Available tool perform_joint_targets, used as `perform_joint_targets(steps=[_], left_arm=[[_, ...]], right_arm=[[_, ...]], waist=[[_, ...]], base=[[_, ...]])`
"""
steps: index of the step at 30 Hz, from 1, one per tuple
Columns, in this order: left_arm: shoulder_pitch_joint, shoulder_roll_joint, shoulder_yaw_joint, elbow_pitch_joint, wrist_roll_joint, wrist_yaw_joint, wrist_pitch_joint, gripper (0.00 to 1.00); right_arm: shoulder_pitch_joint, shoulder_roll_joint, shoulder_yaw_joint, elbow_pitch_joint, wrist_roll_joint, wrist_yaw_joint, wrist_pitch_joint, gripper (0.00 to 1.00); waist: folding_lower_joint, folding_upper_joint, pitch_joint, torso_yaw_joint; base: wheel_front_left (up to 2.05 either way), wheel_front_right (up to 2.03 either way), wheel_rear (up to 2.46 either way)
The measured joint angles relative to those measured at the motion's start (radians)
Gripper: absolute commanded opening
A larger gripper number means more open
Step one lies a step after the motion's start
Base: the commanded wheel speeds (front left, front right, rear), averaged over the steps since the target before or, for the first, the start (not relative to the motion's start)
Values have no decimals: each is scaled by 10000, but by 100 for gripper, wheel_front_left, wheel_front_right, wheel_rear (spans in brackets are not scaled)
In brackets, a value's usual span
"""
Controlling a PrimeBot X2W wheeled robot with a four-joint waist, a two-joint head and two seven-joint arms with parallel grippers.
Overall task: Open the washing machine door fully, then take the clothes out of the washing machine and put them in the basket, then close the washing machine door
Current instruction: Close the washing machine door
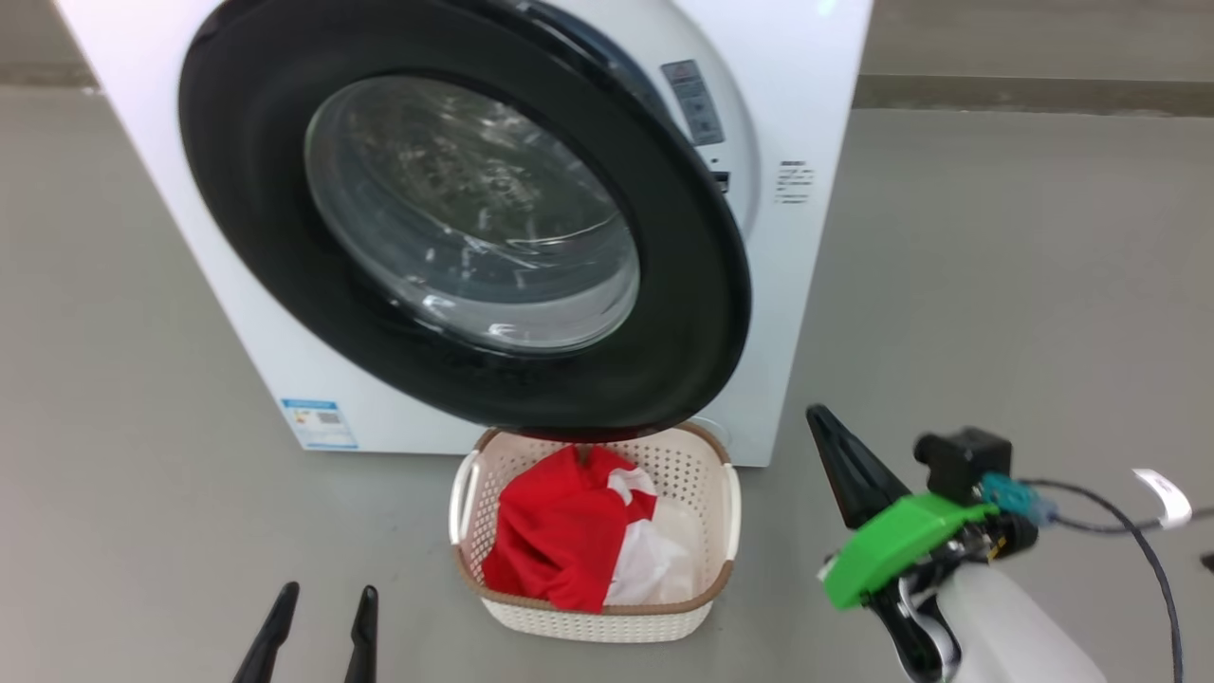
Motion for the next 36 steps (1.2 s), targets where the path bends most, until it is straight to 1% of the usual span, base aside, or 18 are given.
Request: perform_joint_targets(steps=[4,8,13,18,21,27,36], left_arm=[[-62,12,-138,33,-46,0,0,100],[-256,25,-295,50,-100,0,0,100],[-553,42,-449,82,-192,-2,0,100],[-823,44,-568,102,-268,-6,0,100],[-1002,42,-656,130,-357,-6,0,100],[-1332,44,-794,240,-487,-8,0,100],[-1990,79,-1191,368,-554,-8,0,100]], right_arm=[[-872,-10,472,589,222,0,0,0],[-1786,-21,1012,1344,738,0,0,0],[-3043,-36,1210,2150,1041,0,-2,0],[-3874,-48,1035,2648,1007,0,-2,0],[-4476,-65,780,2890,765,0,-2,0],[-5171,-182,589,3083,499,19,-2,0],[-6148,-619,240,3193,267,77,-2,0]], waist=[[0,0,111,340],[0,0,285,686],[0,0,682,1062],[0,0,1028,1383],[0,0,1392,1661],[0,0,1935,1936],[0,0,2715,2209]], base=[[0,0,0],[0,0,0],[0,0,0],[0,0,0],[0,0,0],[0,0,0],[0,0,0]])
